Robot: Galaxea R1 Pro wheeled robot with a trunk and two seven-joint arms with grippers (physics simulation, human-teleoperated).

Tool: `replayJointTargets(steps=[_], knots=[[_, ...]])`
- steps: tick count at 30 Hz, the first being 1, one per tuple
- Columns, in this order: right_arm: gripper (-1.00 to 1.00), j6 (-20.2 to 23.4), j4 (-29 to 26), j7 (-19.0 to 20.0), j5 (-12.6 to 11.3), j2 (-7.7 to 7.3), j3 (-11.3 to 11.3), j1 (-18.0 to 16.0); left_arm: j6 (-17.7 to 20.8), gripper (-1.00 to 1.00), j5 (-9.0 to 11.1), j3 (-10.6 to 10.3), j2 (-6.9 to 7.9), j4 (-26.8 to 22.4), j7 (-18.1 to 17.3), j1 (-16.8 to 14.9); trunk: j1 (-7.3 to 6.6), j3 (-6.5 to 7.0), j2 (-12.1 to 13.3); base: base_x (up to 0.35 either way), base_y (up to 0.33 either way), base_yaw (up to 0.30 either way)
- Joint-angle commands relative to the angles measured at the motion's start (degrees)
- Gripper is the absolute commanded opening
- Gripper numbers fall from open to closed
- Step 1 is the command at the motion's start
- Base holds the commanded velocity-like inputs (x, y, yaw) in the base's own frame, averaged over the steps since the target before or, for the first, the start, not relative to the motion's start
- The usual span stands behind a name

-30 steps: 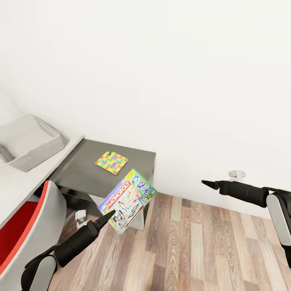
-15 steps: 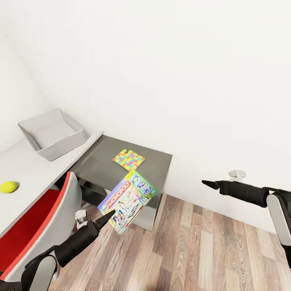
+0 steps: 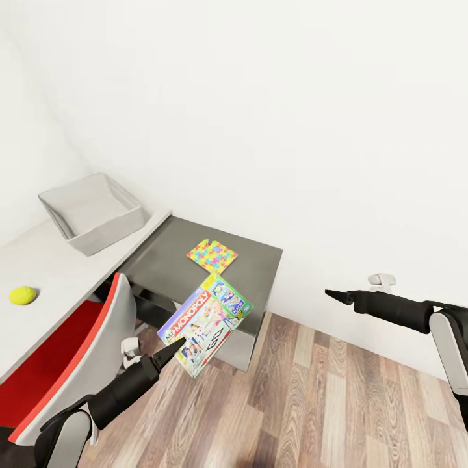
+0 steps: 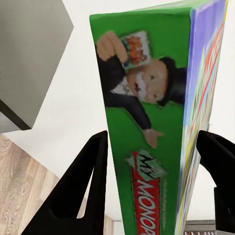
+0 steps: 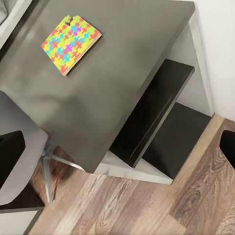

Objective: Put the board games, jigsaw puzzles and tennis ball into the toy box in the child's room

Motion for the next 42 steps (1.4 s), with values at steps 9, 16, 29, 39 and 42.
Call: replayJointTargets(steps=[9,16,29,39,42], knots=[[1.0,0.28,-0.02,0.44,0.28,0.07,-0.02,-0.06,0.26,-1.0,-0.02,-0.09,-0.05,-0.02,-0.2,-0.04,0.03,-0.51,-0.1,0.0,0.0,0.007],[1.0,0.28,-0.02,0.44,0.29,0.05,-0.07,-0.06,0.21,-1.0,-0.02,-0.3,-0.05,-0.02,-0.2,-0.04,0.03,-0.68,-0.1,0.0,0.0,0.001],[1.0,0.28,-0.02,0.37,0.29,0.2,0.14,-0.06,0.19,-1.0,-0.09,-0.35,-0.05,0.07,-0.04,-0.04,0.03,-0.71,-0.1,0.0,0.0,0.0],[1.0,0.28,-0.02,0.39,0.27,0.28,1.46,-0.06,0.19,-1.0,-0.46,-0.38,-0.1,0.2,0.11,-0.15,0.03,-0.71,-0.1,0.0,0.0,0.0],[1.0,0.28,-0.02,0.42,0.28,0.28,1.76,-0.06,0.19,-1.0,-0.5,-0.41,-0.12,0.22,0.13,-0.19,0.03,-0.71,-0.1,0.0,0.0,0.0]])
